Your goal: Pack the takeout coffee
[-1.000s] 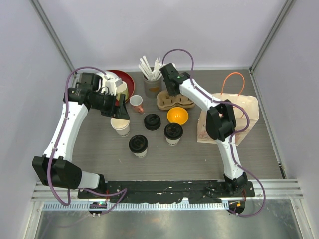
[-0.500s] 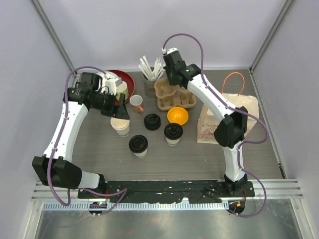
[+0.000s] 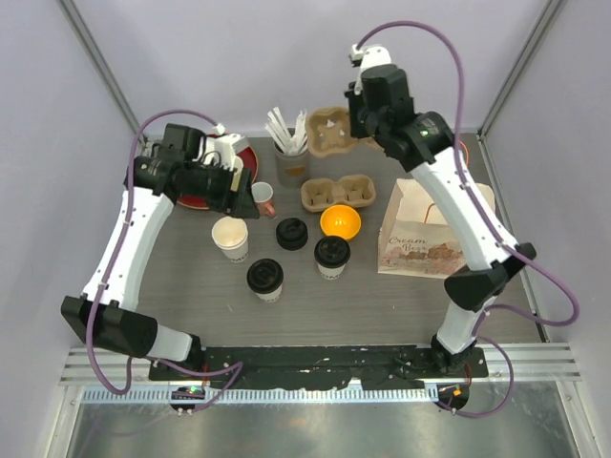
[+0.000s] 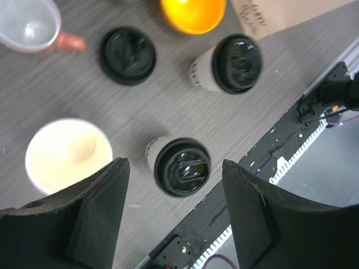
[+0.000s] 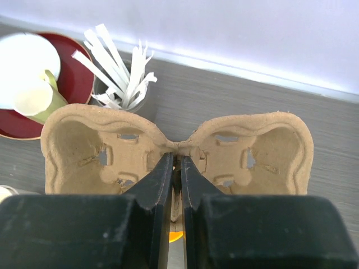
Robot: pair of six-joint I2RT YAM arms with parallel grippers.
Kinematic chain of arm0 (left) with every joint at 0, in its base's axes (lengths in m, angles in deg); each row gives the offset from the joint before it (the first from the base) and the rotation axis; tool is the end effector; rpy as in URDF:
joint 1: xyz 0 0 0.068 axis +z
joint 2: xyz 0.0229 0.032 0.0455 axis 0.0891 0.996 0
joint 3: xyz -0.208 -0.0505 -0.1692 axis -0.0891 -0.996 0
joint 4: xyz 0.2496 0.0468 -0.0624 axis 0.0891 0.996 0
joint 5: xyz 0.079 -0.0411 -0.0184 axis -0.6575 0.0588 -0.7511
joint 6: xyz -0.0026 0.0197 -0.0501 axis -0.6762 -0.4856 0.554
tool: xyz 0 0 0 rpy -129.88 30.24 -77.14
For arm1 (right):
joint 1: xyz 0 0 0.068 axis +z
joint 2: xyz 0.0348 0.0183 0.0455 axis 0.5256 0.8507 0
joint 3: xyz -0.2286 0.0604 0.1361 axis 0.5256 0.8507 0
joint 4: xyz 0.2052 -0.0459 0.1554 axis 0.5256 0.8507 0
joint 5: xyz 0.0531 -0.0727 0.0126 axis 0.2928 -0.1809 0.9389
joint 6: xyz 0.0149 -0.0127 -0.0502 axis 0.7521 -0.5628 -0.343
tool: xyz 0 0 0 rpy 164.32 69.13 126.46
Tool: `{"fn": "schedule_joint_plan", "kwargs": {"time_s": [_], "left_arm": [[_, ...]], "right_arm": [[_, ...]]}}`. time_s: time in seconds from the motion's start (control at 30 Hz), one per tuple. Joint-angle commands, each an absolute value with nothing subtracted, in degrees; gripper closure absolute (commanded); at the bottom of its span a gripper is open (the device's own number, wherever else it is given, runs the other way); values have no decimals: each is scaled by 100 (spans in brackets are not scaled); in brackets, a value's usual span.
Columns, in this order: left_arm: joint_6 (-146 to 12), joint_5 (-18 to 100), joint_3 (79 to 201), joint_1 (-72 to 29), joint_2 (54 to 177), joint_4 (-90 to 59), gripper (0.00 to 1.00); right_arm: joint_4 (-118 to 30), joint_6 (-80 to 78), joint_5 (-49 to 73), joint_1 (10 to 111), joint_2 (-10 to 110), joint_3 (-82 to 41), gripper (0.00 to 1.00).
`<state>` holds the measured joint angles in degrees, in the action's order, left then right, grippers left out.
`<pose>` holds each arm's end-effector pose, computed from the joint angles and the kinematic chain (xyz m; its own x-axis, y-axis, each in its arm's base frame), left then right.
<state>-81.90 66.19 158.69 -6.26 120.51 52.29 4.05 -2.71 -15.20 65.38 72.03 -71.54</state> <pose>0.2577 -0.0716 0.3906 -0.7763 0.2093 -0.5945 0.5193 0.7470 -0.4151 0.3207 0.1990 0.4796 -0.3687 -0.1486 -0.9176 -0.2315 0.9707 -0.0641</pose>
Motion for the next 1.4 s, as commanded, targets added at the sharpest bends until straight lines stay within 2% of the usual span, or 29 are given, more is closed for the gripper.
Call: {"fn": "schedule_joint_plan", "kwargs": {"time_s": [0.0,0.2,0.53,0.9,1.13,1.23,1.27,1.37], "left_arm": [[-8290,6715,16548,-1350,12193,4875,29],[-7589,6741,17365,-2247,12737,4224,27],[-6488,6328,18745,-3294,14231,3793,27],[-5583,5871,20407,-4190,15585,3529,28],[-5152,5757,20812,-4279,16166,3336,32],[-5090,5695,20812,-4375,16307,3318,38],[-5055,5712,20794,-4428,16376,3309,43],[-4924,5721,20803,-4490,16465,3309,46]], "right_arm": [[561,-70,-1630,6362,6231,-7574,99],[1597,255,-2228,6159,5554,-7794,99],[2504,844,-3203,5878,4367,-6582,99],[2495,968,-2905,5404,3910,-5360,99],[2311,897,-2659,5149,3787,-4630,99],[2249,924,-2466,5096,3673,-4463,99],[2266,924,-2457,5078,3655,-4436,99],[2214,880,-2378,5017,3628,-4226,99]]}}
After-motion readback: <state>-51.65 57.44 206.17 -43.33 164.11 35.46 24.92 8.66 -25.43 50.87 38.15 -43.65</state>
